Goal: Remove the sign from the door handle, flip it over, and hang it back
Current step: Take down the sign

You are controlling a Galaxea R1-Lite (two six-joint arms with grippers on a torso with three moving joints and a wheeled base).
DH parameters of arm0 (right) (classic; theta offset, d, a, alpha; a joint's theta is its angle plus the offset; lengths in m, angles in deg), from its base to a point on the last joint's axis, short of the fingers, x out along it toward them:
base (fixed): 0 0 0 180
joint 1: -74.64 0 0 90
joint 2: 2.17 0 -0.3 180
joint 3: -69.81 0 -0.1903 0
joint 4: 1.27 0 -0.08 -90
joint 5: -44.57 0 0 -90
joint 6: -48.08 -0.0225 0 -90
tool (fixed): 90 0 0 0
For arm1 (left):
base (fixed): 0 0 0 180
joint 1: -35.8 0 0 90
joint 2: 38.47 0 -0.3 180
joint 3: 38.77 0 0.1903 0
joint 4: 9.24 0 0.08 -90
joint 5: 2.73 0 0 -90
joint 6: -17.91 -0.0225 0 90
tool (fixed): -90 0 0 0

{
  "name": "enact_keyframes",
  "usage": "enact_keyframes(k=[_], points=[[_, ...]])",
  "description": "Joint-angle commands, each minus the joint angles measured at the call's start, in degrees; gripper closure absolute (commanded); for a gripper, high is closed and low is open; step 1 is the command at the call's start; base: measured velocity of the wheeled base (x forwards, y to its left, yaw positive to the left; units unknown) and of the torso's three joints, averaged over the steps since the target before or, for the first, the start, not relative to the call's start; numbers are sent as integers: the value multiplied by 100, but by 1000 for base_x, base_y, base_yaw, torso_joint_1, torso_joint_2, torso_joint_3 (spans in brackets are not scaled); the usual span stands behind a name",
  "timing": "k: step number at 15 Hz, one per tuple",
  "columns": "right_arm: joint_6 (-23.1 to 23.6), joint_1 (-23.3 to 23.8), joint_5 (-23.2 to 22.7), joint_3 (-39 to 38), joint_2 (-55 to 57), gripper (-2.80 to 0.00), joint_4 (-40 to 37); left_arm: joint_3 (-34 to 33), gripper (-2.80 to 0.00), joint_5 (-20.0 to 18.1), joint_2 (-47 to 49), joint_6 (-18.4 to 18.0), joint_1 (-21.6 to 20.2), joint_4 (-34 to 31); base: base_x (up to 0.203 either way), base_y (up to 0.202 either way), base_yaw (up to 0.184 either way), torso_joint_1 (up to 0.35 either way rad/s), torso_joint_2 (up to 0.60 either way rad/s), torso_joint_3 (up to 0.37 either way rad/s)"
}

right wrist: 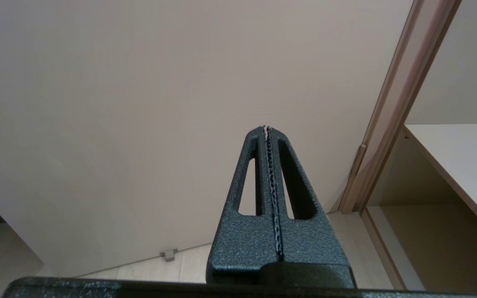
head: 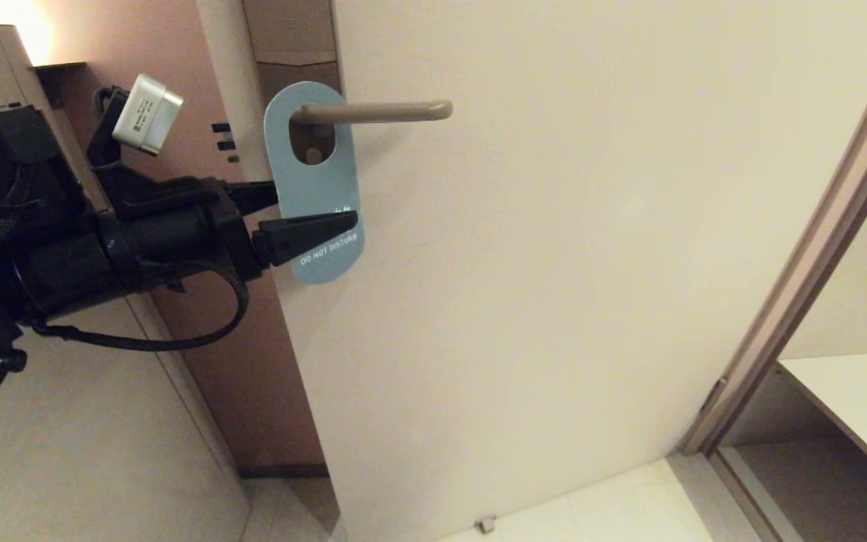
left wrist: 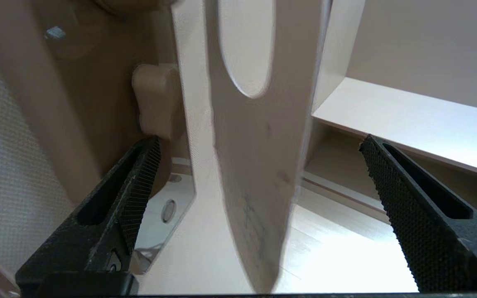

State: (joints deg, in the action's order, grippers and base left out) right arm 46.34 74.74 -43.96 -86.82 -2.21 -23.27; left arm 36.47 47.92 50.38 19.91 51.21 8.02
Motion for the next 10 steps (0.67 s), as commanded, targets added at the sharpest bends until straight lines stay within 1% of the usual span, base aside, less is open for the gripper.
enact_keyframes(k=[1, 6, 9, 10], points=[[-3, -1, 2, 0, 5, 0, 4, 30, -280, -11, 14, 8, 6, 24, 0, 0, 0, 0, 0, 0], [-3, -1, 2, 0, 5, 0, 4, 95, -280, -10, 35, 11, 15, 51, 0, 0, 0, 0, 0, 0], [-3, -1, 2, 0, 5, 0, 4, 95, -280, 191, 36, 11, 15, 24, 0, 0, 0, 0, 0, 0], [-3, -1, 2, 0, 5, 0, 4, 103, -280, 200, 44, 3, 15, 33, 0, 0, 0, 0, 0, 0]])
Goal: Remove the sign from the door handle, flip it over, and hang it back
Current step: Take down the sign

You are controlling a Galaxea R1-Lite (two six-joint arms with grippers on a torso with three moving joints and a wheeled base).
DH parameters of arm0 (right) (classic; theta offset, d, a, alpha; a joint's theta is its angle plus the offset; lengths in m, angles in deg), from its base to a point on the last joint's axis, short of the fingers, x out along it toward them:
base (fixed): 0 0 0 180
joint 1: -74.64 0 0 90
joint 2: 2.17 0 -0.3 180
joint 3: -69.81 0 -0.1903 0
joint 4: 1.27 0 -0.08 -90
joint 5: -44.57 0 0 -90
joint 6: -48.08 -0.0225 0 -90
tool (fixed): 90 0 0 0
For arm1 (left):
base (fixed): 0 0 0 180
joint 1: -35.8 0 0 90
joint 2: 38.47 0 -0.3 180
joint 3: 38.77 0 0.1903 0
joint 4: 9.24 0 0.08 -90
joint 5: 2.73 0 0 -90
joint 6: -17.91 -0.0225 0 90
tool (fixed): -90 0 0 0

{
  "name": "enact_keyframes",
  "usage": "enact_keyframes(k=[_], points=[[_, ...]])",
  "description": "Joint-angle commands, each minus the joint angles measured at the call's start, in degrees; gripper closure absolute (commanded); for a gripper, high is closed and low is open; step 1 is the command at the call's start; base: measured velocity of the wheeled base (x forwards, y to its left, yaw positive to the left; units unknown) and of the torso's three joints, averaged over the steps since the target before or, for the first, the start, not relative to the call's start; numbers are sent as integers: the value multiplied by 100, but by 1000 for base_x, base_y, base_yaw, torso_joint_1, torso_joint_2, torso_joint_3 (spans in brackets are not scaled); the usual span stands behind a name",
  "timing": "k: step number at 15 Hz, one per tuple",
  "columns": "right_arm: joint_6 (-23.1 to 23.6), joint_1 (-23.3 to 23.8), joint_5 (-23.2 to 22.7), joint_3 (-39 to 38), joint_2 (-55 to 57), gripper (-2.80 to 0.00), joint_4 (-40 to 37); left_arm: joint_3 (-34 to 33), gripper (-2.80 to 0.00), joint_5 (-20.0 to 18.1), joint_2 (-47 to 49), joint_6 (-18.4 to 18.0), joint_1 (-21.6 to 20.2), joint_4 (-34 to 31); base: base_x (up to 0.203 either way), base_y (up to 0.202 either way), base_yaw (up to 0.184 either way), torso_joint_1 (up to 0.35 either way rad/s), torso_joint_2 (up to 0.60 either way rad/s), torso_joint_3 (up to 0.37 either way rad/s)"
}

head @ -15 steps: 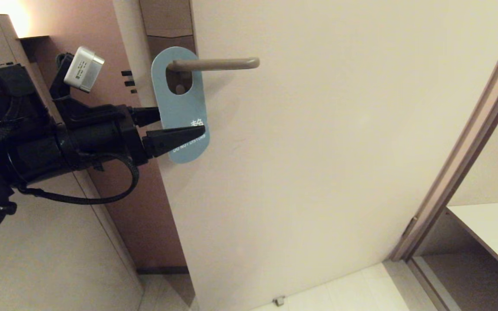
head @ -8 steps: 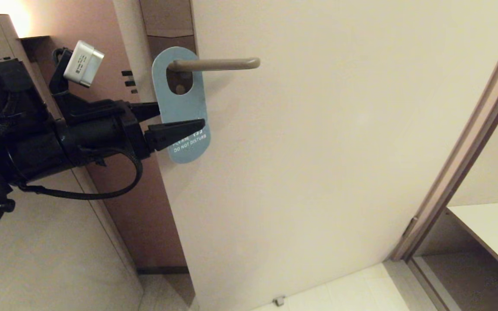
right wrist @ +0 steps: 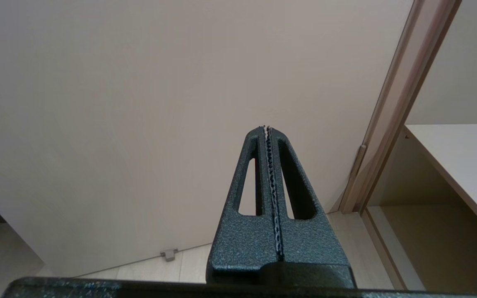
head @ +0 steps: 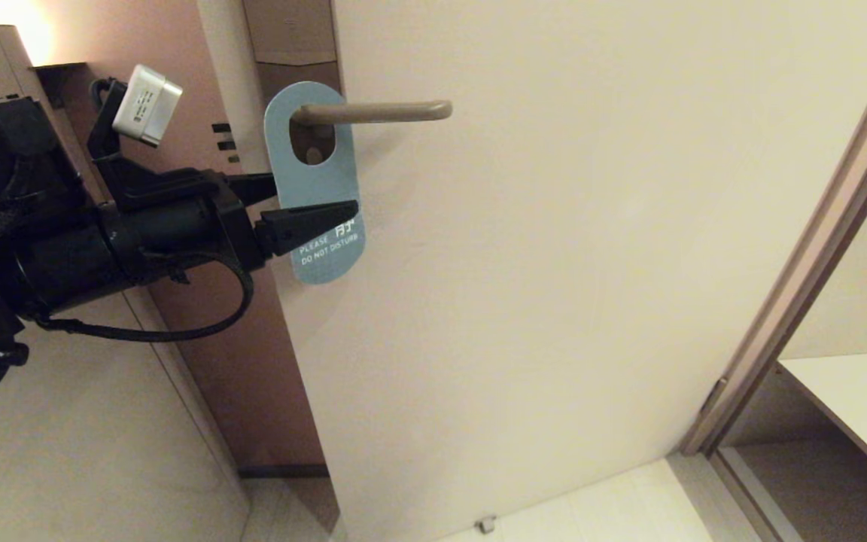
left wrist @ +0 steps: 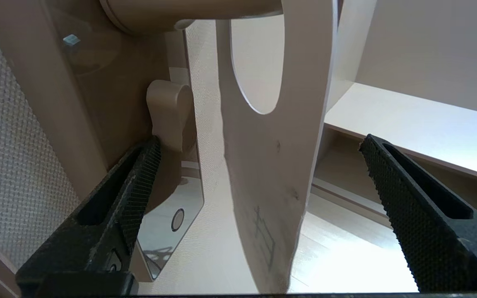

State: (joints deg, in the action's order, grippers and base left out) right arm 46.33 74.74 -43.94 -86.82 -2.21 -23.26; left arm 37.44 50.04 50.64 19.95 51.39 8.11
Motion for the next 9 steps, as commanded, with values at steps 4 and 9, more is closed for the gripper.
enact_keyframes(k=[4, 9], points=[[-1, -1, 1, 0, 5, 0, 3, 6, -280, -4, 36, -8, -4, 49, 0, 0, 0, 0, 0, 0], [-1, -1, 1, 0, 5, 0, 3, -3, 0, -4, 45, -98, -4, 50, 0, 0, 0, 0, 0, 0]])
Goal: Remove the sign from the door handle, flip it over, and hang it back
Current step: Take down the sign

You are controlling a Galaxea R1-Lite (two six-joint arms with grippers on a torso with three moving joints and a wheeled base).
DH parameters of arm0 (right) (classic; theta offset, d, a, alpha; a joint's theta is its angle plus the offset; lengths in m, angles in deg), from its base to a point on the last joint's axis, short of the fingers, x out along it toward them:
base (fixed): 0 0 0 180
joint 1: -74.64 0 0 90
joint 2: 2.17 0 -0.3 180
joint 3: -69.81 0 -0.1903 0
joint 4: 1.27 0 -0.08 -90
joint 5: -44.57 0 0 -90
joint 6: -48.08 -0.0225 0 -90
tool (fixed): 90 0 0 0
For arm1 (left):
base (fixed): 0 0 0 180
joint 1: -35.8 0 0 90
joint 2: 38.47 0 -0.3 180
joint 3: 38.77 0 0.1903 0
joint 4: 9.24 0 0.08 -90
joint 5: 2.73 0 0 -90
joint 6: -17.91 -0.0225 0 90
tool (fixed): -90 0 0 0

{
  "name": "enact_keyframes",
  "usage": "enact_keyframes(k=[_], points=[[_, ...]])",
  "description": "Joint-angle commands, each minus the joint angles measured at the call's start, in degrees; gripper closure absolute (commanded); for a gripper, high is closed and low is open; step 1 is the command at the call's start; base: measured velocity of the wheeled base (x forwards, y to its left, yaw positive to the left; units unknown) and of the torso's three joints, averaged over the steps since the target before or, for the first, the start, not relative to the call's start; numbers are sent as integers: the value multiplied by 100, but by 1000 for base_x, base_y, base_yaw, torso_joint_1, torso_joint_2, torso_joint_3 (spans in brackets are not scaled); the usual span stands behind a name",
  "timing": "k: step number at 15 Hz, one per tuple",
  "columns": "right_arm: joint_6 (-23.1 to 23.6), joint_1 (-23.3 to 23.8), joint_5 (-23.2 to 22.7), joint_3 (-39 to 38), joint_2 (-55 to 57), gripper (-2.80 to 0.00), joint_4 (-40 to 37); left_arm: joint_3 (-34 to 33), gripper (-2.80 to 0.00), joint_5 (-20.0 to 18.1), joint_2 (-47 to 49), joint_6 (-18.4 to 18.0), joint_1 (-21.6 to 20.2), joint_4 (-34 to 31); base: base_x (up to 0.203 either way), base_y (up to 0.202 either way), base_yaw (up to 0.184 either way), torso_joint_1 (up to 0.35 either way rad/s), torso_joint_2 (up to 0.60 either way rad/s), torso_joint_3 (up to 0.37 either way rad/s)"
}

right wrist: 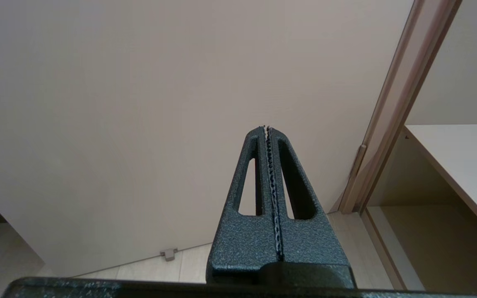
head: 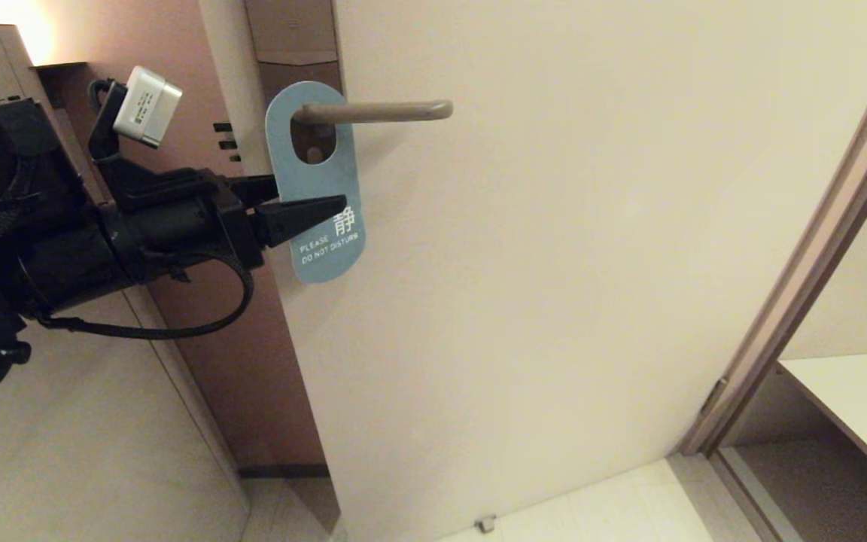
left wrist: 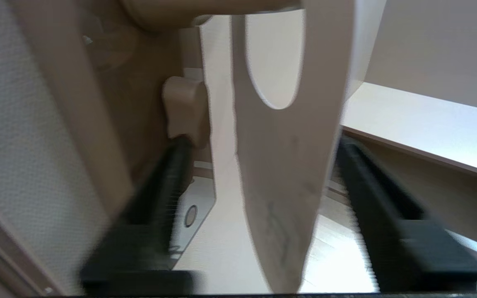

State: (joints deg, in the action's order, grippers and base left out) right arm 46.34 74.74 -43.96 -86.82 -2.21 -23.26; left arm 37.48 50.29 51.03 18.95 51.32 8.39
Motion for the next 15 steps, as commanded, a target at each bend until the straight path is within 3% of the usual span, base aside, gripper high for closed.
enact_keyframes(k=[1, 15], points=[[-3, -1, 2, 0, 5, 0, 3, -6, 0, -29, 6, 1, 4, 22, 0, 0, 0, 0, 0, 0], [-3, -1, 2, 0, 5, 0, 3, -15, 0, -3, -29, -16, 3, 28, 0, 0, 0, 0, 0, 0]])
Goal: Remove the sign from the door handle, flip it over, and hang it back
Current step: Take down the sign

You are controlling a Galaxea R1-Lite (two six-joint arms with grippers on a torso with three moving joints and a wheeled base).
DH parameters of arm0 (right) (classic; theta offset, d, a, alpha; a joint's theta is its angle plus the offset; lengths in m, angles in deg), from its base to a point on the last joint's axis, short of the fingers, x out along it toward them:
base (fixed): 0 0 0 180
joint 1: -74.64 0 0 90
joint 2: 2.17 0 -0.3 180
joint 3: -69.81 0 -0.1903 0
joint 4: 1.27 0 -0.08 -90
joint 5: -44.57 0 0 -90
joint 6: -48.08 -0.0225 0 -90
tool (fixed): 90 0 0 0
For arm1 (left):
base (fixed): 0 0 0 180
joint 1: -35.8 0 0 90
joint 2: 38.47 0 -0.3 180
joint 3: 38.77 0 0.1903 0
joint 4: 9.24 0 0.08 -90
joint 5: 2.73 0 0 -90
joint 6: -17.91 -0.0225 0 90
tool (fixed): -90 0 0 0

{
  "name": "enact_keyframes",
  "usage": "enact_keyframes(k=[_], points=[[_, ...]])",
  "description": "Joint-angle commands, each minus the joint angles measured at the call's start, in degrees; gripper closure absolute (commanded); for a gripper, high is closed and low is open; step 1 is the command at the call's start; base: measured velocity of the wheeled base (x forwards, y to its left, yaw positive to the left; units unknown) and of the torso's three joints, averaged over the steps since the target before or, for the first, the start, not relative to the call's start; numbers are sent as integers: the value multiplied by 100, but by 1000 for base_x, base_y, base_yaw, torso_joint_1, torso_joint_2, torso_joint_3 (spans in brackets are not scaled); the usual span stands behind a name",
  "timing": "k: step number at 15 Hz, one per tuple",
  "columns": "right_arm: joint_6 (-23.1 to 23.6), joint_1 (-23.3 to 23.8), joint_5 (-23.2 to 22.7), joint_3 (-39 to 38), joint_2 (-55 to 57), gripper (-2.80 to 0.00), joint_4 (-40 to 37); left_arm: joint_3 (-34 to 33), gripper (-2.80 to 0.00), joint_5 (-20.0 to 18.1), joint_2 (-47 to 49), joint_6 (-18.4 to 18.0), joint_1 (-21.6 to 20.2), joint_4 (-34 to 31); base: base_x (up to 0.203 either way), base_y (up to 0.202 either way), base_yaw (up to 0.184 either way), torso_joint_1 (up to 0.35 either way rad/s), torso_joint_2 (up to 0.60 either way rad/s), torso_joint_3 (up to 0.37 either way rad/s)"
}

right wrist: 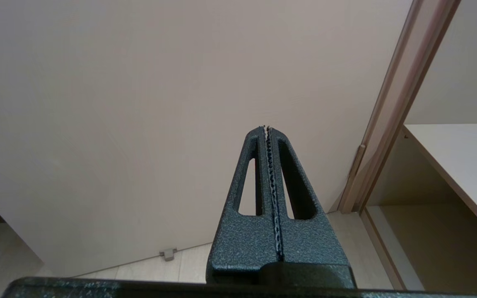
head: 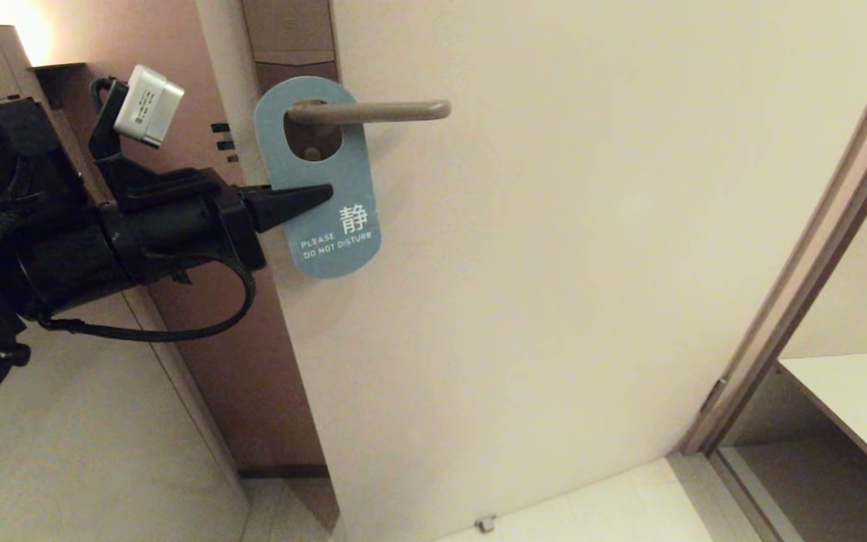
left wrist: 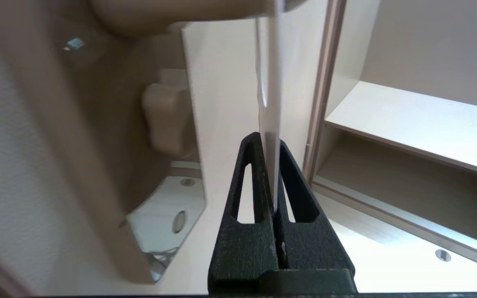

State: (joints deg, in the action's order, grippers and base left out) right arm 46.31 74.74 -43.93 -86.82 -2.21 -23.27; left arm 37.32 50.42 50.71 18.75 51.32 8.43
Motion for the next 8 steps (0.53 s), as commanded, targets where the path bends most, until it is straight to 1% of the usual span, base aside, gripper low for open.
enact_keyframes(k=[1, 6, 7, 8], points=[[1, -1, -1, 0, 5, 0, 4, 10, 0, -23, 12, 4, 4, 28, 0, 0, 0, 0, 0, 0], [1, -1, -1, 0, 5, 0, 4, 36, 0, -4, 21, -14, 13, 19, 0, 0, 0, 0, 0, 0], [8, -1, -1, 0, 5, 0, 4, 46, 0, 57, 21, -14, 14, 19, 0, 0, 0, 0, 0, 0], [1, -1, -1, 0, 5, 0, 4, 70, 0, 194, 21, -29, 68, 19, 0, 0, 0, 0, 0, 0]])
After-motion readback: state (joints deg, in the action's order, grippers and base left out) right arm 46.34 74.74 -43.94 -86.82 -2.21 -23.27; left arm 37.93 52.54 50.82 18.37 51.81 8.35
